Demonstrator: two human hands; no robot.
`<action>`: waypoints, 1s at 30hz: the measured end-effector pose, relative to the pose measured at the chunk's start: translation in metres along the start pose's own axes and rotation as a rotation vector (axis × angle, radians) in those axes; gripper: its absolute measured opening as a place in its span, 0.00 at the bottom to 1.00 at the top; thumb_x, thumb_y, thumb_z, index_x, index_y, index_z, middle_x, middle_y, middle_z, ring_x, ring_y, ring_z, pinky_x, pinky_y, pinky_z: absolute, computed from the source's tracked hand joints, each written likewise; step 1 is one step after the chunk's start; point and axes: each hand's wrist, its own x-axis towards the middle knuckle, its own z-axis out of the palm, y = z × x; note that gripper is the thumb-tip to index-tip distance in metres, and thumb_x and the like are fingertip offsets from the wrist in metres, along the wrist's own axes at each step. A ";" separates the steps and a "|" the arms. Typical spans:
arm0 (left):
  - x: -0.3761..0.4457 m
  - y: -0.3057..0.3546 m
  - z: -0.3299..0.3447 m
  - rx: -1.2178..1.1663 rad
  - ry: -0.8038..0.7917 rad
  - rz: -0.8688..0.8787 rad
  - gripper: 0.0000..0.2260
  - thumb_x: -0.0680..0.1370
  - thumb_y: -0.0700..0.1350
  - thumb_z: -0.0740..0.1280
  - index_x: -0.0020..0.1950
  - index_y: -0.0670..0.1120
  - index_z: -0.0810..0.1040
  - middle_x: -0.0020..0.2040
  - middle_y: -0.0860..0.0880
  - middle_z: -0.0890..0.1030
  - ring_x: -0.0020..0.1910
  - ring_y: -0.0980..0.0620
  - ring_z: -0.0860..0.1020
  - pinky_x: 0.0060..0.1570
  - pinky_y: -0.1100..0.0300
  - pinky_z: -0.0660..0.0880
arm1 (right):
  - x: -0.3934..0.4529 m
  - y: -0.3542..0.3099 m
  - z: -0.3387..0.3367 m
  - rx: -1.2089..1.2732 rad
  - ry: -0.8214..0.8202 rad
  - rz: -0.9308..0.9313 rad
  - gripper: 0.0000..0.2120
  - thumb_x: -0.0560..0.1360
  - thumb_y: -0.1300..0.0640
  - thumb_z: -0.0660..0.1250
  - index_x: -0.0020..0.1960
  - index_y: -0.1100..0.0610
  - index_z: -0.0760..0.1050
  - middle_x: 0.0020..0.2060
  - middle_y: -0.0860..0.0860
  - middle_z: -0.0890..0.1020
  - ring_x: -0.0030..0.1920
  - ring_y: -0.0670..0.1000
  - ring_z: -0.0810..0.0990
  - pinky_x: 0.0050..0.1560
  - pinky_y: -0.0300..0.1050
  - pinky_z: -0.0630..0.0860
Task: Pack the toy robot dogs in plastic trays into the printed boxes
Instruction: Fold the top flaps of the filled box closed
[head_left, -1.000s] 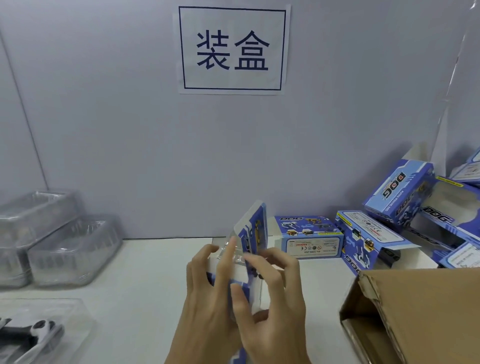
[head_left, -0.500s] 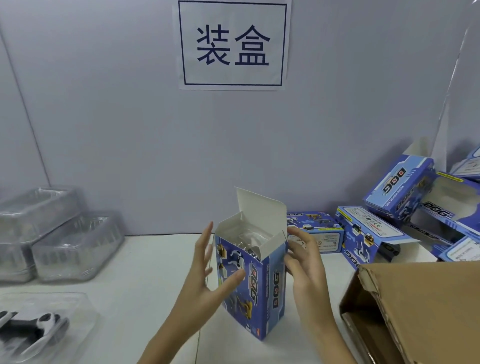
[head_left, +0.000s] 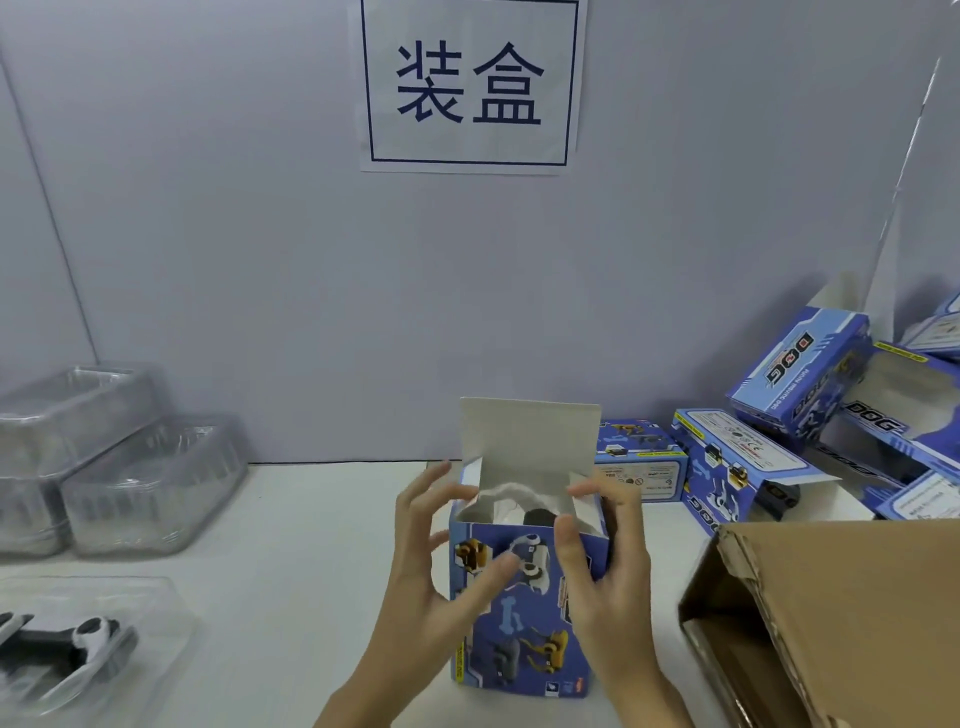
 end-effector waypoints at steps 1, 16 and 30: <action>0.001 0.002 -0.002 -0.079 -0.026 -0.064 0.29 0.75 0.67 0.73 0.71 0.58 0.69 0.79 0.61 0.65 0.79 0.56 0.66 0.67 0.49 0.76 | -0.001 -0.001 0.001 -0.006 0.010 0.023 0.14 0.82 0.39 0.64 0.59 0.47 0.72 0.55 0.43 0.77 0.52 0.42 0.80 0.50 0.27 0.73; 0.010 0.019 -0.010 -0.245 -0.099 -0.168 0.17 0.77 0.61 0.70 0.58 0.52 0.74 0.78 0.61 0.66 0.71 0.52 0.76 0.48 0.44 0.84 | 0.003 -0.016 0.006 0.071 0.212 0.135 0.20 0.79 0.31 0.62 0.50 0.48 0.78 0.59 0.47 0.84 0.63 0.53 0.81 0.59 0.60 0.78; 0.010 0.032 -0.014 -0.195 -0.069 -0.146 0.26 0.73 0.62 0.73 0.67 0.63 0.66 0.70 0.57 0.76 0.75 0.47 0.72 0.60 0.38 0.81 | -0.005 -0.004 0.002 0.031 0.062 -0.048 0.14 0.85 0.46 0.59 0.65 0.52 0.72 0.65 0.50 0.77 0.69 0.60 0.75 0.50 0.47 0.85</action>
